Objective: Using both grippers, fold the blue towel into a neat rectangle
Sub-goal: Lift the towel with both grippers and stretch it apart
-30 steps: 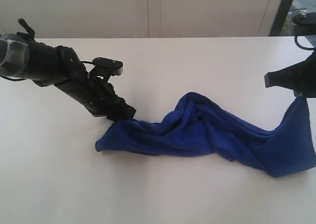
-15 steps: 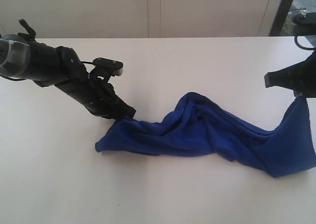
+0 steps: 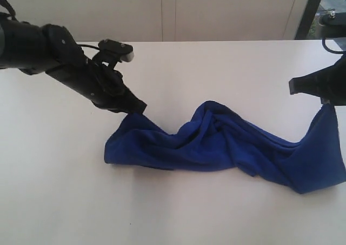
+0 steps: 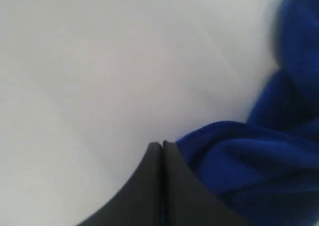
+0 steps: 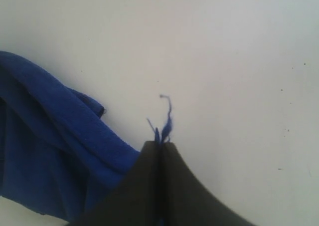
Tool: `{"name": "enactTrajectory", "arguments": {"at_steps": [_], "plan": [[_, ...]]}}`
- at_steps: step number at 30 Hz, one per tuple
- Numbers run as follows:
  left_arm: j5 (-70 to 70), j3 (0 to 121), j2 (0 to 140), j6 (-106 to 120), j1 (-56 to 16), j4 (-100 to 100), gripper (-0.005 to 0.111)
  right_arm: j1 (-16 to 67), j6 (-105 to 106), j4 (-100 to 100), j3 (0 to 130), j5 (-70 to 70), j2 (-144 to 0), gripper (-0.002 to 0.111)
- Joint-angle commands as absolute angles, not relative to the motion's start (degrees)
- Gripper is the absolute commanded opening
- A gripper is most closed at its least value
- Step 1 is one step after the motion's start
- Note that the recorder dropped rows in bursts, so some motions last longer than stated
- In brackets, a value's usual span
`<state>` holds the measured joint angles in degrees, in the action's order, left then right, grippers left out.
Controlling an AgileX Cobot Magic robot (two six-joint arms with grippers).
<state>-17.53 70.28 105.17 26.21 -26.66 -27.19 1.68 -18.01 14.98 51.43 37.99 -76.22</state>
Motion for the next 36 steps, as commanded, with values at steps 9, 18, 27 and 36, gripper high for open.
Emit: {"name": "enactTrajectory", "arguments": {"at_steps": [9,18,27,36], "plan": [[-29.4,69.2,85.7,23.6,-22.5,-23.6,0.0,1.2,-13.1,15.2,51.2,36.3,-67.1,0.0],[-38.0,64.9,66.4,23.5,-22.3,-20.2,0.0,1.2,-11.6,15.2,48.6,36.3,-57.2,0.0],[-43.1,61.1,46.6,18.8,-22.3,-15.7,0.0,1.2,-11.6,15.2,43.7,39.5,-41.0,0.0],[-48.4,61.1,30.6,17.8,-22.3,-13.4,0.0,1.2,-11.6,15.2,44.1,43.6,-24.0,0.0]]}}
